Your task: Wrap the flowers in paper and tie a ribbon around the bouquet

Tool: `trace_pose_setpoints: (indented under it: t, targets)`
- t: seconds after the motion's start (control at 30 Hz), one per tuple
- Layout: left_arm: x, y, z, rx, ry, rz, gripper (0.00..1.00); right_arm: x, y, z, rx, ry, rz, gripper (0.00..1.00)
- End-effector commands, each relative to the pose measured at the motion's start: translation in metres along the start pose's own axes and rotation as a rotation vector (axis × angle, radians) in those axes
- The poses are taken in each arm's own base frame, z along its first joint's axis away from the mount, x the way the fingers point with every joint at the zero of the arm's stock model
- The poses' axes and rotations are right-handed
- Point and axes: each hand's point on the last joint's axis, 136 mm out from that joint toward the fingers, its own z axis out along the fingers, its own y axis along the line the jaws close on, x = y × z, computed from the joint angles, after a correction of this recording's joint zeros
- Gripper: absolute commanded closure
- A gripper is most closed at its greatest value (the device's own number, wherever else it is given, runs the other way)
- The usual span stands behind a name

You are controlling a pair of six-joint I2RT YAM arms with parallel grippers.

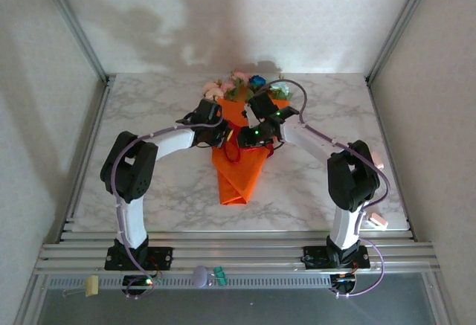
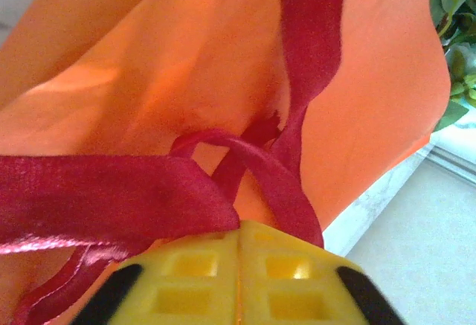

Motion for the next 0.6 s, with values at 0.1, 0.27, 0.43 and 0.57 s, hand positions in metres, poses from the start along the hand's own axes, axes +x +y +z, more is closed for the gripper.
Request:
trace_pose_setpoints:
  t: [0.1,0.27,0.43,0.57]
  targets:
    - [0.001,-0.01,-0.009,-0.033,0.021,0.065,0.65,-0.005,-0.014,0.013,0.161,-0.012,-0.103,0.57]
    - [-0.007,-0.03,-0.042,-0.022,-0.048,0.1,0.5,-0.011,-0.023,0.023,0.232,0.005,-0.157,0.55]
    - [-0.011,-0.032,-0.073,-0.056,-0.107,0.119,0.42,-0.014,-0.034,0.036,0.284,0.028,-0.157,0.56]
    - [0.004,-0.015,-0.079,-0.084,-0.072,0.118,0.49,-0.018,-0.038,0.038,0.303,0.022,-0.137,0.71]
